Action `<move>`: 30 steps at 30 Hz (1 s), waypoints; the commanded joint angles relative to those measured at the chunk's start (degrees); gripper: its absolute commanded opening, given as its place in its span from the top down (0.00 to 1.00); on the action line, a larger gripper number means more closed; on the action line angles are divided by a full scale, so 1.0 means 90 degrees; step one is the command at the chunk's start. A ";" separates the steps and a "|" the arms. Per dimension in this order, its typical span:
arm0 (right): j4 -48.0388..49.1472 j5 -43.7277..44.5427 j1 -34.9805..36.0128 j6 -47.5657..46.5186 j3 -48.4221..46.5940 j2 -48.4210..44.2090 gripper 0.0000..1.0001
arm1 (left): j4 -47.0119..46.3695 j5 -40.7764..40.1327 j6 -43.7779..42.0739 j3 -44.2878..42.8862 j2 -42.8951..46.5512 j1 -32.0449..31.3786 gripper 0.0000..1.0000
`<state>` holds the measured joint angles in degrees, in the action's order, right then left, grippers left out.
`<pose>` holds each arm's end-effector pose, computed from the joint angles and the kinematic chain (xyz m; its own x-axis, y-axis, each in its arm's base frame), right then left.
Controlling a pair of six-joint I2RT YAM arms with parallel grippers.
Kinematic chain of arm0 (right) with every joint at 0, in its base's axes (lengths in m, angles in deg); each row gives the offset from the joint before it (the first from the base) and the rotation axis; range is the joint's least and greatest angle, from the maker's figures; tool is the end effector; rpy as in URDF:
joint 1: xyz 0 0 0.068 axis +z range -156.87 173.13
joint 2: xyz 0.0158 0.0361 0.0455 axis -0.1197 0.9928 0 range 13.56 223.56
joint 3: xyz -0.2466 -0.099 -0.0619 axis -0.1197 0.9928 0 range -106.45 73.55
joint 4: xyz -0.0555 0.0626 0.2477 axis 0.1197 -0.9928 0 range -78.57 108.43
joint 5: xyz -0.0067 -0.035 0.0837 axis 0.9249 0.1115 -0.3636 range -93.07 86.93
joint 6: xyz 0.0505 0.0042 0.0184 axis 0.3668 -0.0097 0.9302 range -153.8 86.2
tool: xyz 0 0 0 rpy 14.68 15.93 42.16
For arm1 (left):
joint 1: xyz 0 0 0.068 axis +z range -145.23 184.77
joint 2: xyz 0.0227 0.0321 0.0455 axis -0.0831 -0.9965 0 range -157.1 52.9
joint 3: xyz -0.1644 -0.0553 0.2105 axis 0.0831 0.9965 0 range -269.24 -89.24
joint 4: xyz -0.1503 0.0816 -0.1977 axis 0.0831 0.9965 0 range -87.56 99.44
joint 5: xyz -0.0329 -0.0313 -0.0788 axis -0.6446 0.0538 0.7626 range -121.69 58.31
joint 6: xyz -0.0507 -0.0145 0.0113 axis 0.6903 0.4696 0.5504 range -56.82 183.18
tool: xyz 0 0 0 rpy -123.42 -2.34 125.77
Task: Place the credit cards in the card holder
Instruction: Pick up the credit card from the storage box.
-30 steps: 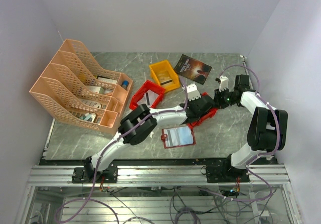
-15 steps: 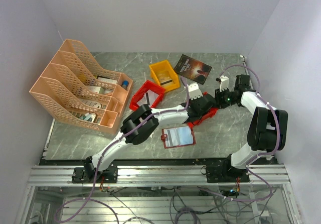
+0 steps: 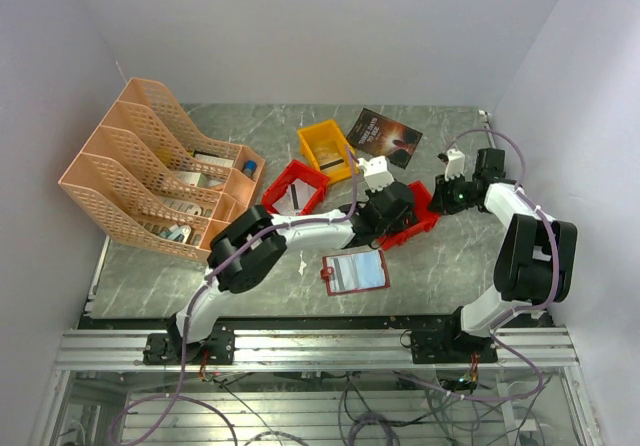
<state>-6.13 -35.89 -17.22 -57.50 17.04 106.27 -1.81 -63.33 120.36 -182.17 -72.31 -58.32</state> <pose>0.3148 -0.0378 0.1903 -0.7420 -0.2080 -0.6373 -0.4453 0.8635 0.2367 0.2445 -0.4403 0.2001 -0.5771 -0.4438 -0.6856 0.1193 0.7847 -0.6083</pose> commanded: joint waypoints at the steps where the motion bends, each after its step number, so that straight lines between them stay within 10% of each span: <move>1: 0.0377 0.0254 -0.0149 0.0138 -0.0210 -0.0216 1.00 | -0.0895 0.0262 -0.0329 0.0580 0.0617 0.0028 0.93; 20: 0.0553 0.0264 -0.1125 0.0070 -0.1733 0.1331 1.00 | -0.2829 0.1475 -0.0891 0.3402 0.2929 0.0120 0.93; 30: 0.0433 0.0112 -0.1252 -0.0328 -0.1648 0.0508 0.49 | -0.3728 0.2261 -0.1039 0.5235 0.4429 0.0125 0.93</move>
<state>-3.22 -33.68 -27.96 -58.25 2.26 117.09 -28.50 -47.24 112.52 -139.11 -36.62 -57.51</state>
